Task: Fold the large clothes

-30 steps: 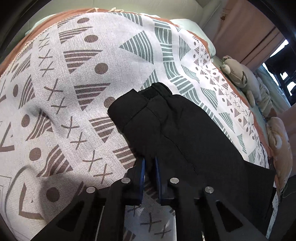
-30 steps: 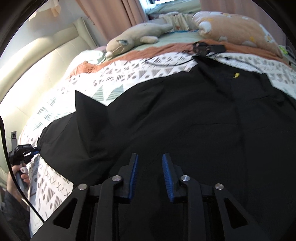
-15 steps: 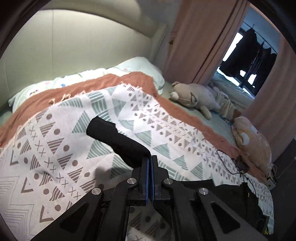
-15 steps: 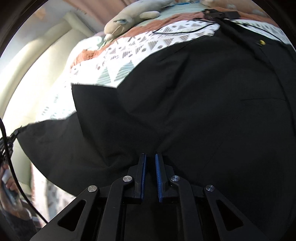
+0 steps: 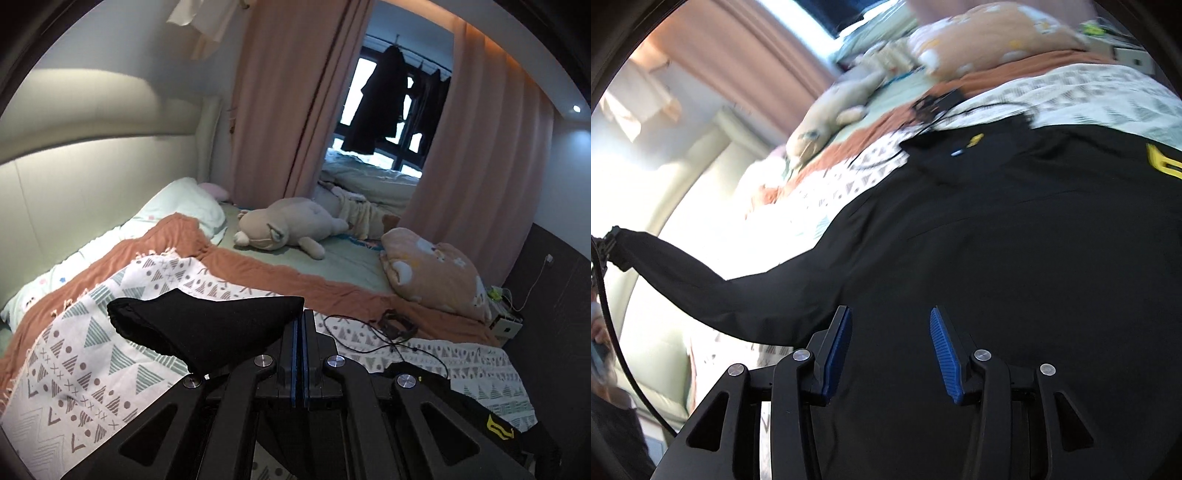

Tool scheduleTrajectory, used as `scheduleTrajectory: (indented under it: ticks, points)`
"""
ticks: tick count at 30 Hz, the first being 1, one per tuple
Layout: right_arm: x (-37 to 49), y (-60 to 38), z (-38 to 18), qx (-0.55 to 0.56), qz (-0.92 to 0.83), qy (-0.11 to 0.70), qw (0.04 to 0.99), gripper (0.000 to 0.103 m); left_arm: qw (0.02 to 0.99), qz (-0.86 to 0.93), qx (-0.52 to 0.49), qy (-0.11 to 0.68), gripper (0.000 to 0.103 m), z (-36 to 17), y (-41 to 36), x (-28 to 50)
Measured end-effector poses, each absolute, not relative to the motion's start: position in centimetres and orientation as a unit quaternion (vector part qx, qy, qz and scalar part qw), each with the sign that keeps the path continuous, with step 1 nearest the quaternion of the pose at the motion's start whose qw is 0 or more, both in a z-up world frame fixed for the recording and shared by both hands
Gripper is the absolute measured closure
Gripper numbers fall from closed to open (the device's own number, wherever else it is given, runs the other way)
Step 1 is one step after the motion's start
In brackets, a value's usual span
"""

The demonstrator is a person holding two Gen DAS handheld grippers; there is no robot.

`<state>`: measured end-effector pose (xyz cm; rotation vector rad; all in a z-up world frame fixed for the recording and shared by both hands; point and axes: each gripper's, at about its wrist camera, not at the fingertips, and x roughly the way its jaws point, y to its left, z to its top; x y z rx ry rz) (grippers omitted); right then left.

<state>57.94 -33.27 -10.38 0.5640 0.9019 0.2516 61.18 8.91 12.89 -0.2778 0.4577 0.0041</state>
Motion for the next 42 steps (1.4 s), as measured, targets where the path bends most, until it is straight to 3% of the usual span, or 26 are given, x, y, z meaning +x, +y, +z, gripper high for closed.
scheduleTrajectory:
  ticks: [8,10,12,27,29,30,32,33,34,42]
  points:
    - [52.9,-41.3,-9.9,0.287,0.058,0.405,0.866,0.044,0.970,-0.032,-0.059,0.235,0.102,16.2,-2.2,62.1]
    - [52.9,-42.5,-9.4,0.301,0.063,0.393,0.867,0.029,0.967,-0.040,-0.056,0.245,0.102,16.3,-4.4,62.7]
    - [52.8,-43.8,-9.3,0.301,0.060,0.381,0.872,0.021,0.965,-0.047,-0.046,0.253,0.102,16.3,-6.8,63.3]
    - [52.5,-53.2,-12.8,0.394,-0.010,0.377,0.838,0.020,0.935,-0.124,0.015,0.331,0.102,9.0,-24.1,67.5]
    - [52.6,-54.1,-13.6,0.412,-0.011,0.379,0.829,0.020,0.918,-0.151,0.019,0.367,0.097,6.6,-26.3,68.0]
    - [52.5,-54.3,-13.9,0.419,-0.011,0.379,0.825,0.020,0.905,-0.175,0.014,0.387,0.089,5.1,-27.2,68.2]
    - [52.7,-54.7,-14.4,0.427,-0.013,0.381,0.820,0.020,0.884,-0.203,0.008,0.420,0.058,2.2,-28.6,68.5]
    - [52.7,-54.8,-14.5,0.429,-0.015,0.383,0.818,0.020,0.879,-0.207,0.008,0.429,0.037,0.8,-29.2,68.3]
    - [52.8,-54.9,-14.6,0.431,-0.015,0.383,0.817,0.020,0.877,-0.214,0.006,0.431,0.031,-0.3,-29.5,67.9]
    - [53.1,-54.9,-14.9,0.428,-0.019,0.387,0.817,0.020,0.871,-0.222,-0.038,0.437,0.031,-4.5,-27.5,63.7]
